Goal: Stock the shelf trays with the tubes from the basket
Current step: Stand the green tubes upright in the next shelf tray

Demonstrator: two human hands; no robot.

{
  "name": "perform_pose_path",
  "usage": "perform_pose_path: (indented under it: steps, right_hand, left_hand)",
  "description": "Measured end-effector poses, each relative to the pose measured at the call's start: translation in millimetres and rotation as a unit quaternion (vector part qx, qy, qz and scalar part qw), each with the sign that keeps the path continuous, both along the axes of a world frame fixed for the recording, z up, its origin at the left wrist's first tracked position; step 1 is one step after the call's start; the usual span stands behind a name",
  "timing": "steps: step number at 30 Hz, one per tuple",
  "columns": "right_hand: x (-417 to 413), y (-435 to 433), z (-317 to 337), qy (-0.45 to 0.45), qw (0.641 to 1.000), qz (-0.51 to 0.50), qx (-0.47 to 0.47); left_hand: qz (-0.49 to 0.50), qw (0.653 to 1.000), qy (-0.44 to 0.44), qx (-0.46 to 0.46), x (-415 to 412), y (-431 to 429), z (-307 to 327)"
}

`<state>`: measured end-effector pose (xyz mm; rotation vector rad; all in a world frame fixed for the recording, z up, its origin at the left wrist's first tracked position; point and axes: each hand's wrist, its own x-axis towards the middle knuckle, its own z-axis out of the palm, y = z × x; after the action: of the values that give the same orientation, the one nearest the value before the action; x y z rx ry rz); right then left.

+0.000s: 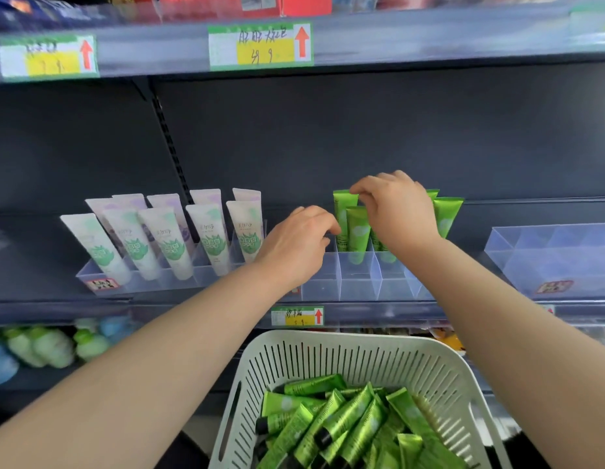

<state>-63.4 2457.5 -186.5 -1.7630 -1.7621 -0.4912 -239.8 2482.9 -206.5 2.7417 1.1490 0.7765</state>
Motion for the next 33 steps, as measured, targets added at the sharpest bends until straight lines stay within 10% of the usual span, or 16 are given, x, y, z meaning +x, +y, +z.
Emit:
perform_pose_path:
  steps: [13,33]
  right_hand:
    - [-29.1,-106.2,-146.6,0.008,0.99,0.044,-0.132]
    - [-32.0,-109.4,-272.5,-0.122,0.843,0.031,-0.522]
  left_hand:
    - [-0.005,0.989,0.056,-0.138,-36.0,-72.6,-120.2]
    - [0.081,0.96,0.121,-0.24,-53.8,-91.3,-230.1]
